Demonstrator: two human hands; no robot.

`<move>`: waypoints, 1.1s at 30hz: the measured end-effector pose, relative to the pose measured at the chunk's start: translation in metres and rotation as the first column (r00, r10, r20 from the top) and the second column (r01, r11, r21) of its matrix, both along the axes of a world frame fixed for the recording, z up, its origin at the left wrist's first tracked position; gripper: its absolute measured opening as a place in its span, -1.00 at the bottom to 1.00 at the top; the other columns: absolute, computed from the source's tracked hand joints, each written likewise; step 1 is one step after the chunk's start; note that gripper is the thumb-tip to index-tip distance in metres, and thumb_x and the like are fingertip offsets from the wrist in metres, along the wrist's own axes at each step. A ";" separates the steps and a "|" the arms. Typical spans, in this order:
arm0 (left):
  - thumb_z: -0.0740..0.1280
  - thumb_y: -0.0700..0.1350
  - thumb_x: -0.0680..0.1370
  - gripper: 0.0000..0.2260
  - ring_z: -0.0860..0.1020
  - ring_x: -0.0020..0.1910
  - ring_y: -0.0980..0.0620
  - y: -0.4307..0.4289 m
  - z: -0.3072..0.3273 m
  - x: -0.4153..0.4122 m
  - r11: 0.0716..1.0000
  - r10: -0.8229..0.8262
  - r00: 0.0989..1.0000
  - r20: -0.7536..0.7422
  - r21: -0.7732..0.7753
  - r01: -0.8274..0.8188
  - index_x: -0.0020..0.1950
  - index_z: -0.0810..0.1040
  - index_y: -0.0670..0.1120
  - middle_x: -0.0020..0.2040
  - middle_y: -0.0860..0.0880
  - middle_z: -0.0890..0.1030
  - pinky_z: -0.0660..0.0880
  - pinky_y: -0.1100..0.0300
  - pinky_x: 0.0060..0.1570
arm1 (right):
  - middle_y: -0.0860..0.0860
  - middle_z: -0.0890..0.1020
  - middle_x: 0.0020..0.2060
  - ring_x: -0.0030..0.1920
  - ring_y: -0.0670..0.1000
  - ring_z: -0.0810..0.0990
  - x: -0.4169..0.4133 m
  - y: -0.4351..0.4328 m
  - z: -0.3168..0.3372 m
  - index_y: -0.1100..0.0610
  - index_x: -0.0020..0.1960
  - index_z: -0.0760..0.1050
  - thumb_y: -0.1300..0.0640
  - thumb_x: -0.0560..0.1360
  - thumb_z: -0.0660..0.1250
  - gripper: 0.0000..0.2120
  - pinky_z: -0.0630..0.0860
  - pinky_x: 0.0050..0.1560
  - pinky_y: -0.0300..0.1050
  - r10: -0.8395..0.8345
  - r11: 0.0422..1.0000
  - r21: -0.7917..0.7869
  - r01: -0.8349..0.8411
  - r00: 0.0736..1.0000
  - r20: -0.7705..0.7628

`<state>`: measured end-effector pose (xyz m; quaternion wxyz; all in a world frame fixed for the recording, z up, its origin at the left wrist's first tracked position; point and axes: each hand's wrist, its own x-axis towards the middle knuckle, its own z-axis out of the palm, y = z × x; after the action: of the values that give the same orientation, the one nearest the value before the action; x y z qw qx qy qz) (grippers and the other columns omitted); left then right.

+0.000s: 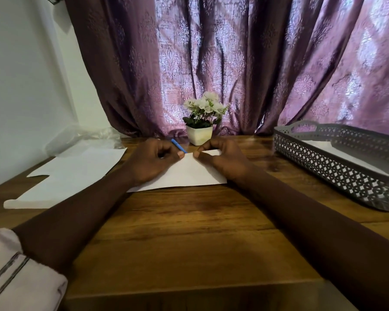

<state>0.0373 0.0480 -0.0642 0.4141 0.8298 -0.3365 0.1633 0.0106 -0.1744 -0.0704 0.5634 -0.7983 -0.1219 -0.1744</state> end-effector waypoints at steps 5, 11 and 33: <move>0.38 0.08 0.62 -0.67 0.34 -0.43 0.17 0.014 0.006 0.005 0.979 0.155 0.975 0.157 0.110 -0.173 -0.35 0.57 0.12 -0.47 0.13 0.39 0.28 0.10 -0.33 | 0.21 0.76 -0.09 0.00 0.30 0.73 0.004 -0.008 -0.003 0.18 -0.11 0.72 0.12 0.44 0.58 -0.87 0.63 0.06 0.32 0.020 0.973 0.230 -0.001 0.997 -0.081; 0.23 0.36 0.51 -0.50 0.44 -0.38 0.08 0.020 0.002 0.009 0.948 0.254 0.952 0.170 0.154 -0.280 -0.27 0.61 -0.05 -0.44 0.04 0.43 0.42 0.02 -0.28 | 0.26 0.74 -0.11 -0.20 0.14 0.72 -0.007 -0.018 0.003 0.43 0.02 0.64 0.13 0.57 0.46 -0.69 0.63 -0.24 -0.06 -0.042 0.969 0.238 0.070 0.992 -0.120; 0.36 0.16 0.60 -0.75 0.53 -0.24 0.06 0.007 -0.001 -0.002 0.865 0.180 0.942 0.282 0.410 -0.288 -0.14 0.62 0.02 -0.29 0.10 0.56 0.38 0.10 -0.26 | -0.02 0.61 0.04 0.23 0.10 0.52 -0.010 0.020 0.003 -0.10 0.03 0.64 0.15 0.48 0.32 -0.77 0.45 0.17 0.01 -0.241 0.593 -0.748 0.297 0.952 0.186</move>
<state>0.0356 0.0553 -0.0652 0.1471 0.9121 -0.3074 0.2280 0.0002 -0.1545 -0.0677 0.1331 -0.9642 -0.0810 -0.2148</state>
